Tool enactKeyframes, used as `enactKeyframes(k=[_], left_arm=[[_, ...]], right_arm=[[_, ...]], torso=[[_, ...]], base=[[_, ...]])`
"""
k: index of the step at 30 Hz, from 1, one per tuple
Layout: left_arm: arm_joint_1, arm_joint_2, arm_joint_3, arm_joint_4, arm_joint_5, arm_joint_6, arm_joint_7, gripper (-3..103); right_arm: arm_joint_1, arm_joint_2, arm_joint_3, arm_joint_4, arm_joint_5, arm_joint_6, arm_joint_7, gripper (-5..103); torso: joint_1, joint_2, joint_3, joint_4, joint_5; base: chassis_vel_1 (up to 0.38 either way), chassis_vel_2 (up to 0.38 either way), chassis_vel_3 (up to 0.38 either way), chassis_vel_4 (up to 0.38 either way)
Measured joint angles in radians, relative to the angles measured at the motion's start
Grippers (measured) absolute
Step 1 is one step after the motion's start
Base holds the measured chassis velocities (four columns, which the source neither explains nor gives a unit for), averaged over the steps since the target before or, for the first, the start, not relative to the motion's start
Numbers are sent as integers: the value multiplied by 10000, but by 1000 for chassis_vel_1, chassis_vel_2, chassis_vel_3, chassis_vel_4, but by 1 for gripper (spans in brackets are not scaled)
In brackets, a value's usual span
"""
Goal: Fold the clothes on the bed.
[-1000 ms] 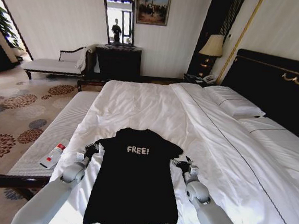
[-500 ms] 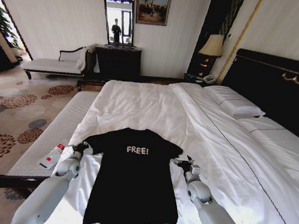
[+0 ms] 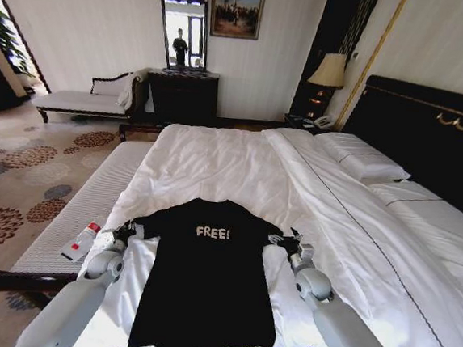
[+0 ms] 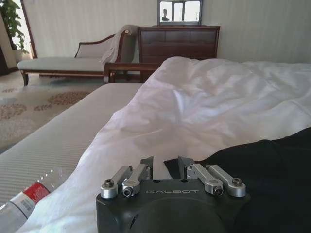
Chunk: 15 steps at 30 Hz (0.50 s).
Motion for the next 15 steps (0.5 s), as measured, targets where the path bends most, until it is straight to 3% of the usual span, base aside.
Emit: enactKeyframes(k=[2, 3, 5, 6, 8, 10, 14, 15], left_arm=[[320, 109, 5, -357, 391, -151, 165, 43], [967, 163, -164, -871, 682, -298, 339, 48], [1809, 160, -453, -1484, 906, -448, 496, 53], [1809, 160, -453, -1484, 906, -448, 496, 53], [2464, 118, -675, -2065, 1082, -598, 641, 64], [3276, -51, -932, -2923, 1367, -837, 802, 75], [3861, -242, -1065, -3547, 1537, -967, 958, 81], [4095, -338, -1104, -3812, 1625, -1022, 1010, 91]], right_arm=[[349, -269, -268, -234, 269, 31, -350, 100], [1019, -424, -986, -830, 510, 140, -776, 100], [2161, -427, -2033, -1848, 832, 273, -1219, 100], [2161, -427, -2033, -1848, 832, 273, -1219, 100], [3361, -304, -3008, -2721, 1159, 447, -1660, 100], [4841, 168, -4445, -4266, 1414, 746, -2221, 100], [5928, 857, -5455, -5883, 1340, 943, -2462, 100], [6564, 1383, -5919, -6847, 1129, 1094, -2627, 100]], torso=[[0, 1, -1, -27, -4], [0, 0, -1, -31, -6], [0, 0, 1, -10, 7], [0, 0, 1, -10, 7], [0, 0, -1, 4, 1], [0, 0, 0, 5, -1], [1, -1, 1, -12, -2], [0, 0, 0, -15, -1]], base=[[0, 0, 0, 0], [0, 0, 0, 0], [0, 0, 0, 0], [0, 0, 0, 0], [0, 0, 0, 0], [0, 0, 0, 0], [0, 0, 0, 0], [0, 0, 0, 0]])
